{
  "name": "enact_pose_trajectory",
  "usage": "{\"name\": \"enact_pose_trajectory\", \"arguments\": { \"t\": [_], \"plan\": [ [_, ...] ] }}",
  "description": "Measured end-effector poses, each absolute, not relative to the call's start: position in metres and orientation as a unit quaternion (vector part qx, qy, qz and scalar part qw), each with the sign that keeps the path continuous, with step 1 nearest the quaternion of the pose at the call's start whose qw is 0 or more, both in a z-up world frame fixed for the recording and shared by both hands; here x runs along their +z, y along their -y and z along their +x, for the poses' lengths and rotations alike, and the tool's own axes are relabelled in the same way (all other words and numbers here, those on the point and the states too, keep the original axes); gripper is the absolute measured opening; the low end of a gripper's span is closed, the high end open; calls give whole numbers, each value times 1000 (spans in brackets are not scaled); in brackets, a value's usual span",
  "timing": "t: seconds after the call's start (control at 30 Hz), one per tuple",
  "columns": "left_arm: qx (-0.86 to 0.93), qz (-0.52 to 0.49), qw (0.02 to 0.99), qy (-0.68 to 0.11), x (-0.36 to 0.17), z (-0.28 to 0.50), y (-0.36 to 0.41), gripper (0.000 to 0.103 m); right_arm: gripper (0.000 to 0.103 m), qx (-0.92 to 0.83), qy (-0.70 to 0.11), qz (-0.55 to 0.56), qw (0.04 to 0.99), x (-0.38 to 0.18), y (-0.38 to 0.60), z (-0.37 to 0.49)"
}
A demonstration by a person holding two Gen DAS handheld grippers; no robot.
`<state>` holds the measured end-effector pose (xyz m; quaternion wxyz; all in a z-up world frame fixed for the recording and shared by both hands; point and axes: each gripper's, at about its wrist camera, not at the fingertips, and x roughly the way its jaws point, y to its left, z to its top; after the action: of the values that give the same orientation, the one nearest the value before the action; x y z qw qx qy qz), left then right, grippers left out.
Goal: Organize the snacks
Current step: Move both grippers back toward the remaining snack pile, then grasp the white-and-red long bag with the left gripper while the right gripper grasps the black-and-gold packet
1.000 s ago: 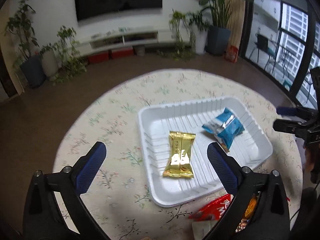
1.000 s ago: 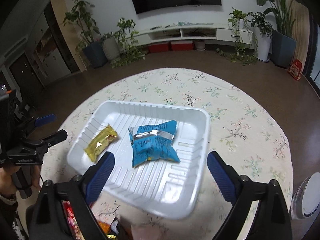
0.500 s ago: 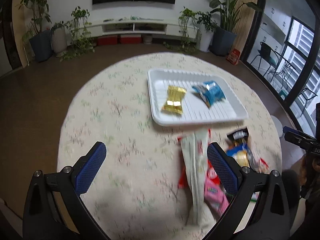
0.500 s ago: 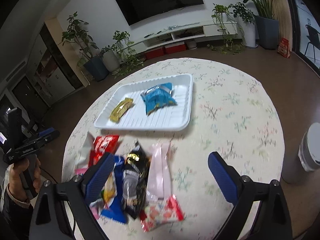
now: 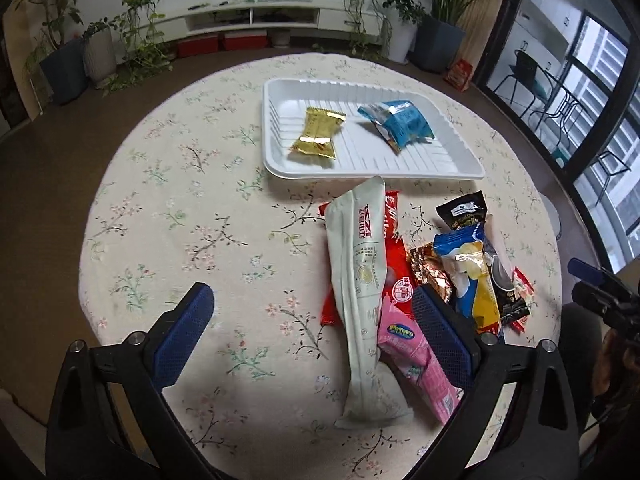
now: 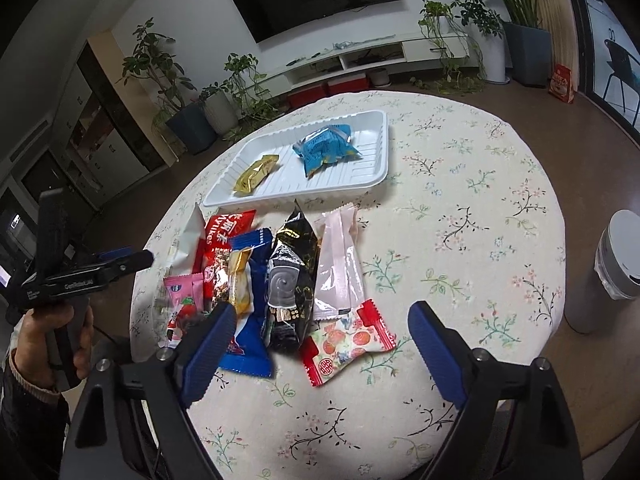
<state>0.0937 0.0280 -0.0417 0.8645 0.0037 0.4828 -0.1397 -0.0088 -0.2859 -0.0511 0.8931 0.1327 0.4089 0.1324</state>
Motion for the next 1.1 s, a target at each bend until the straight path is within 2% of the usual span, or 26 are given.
{"name": "enact_pose_trajectory", "arguments": {
  "t": [0.17,0.23,0.27,0.6,0.87,0.9,1.0,1.1],
  "plan": [
    [-135,24,855,-500,-56,111,-16,96,89,138,-413,130,891,-53,281,-9],
    [-122,34,851,-509,-65,117,-16,86,89,139,-413,129,891,-54,279,-9],
    [-122,29,849,-513,-68,118,-19,85,89,141,-412,128,891,-54,278,-9],
    [-97,27,839,-535,-87,122,-43,85,89,146,-419,120,888,-60,268,-3],
    [-97,88,832,-539,-92,129,-23,85,86,128,-423,96,892,-58,264,0],
    [-95,92,832,-539,-93,129,-22,84,86,128,-424,97,891,-58,263,0],
    [-100,92,825,-549,-98,130,-18,71,86,129,-428,95,889,-60,261,1],
    [-110,89,819,-557,-101,129,-17,69,86,134,-431,93,887,-60,258,2]
  ]
}}
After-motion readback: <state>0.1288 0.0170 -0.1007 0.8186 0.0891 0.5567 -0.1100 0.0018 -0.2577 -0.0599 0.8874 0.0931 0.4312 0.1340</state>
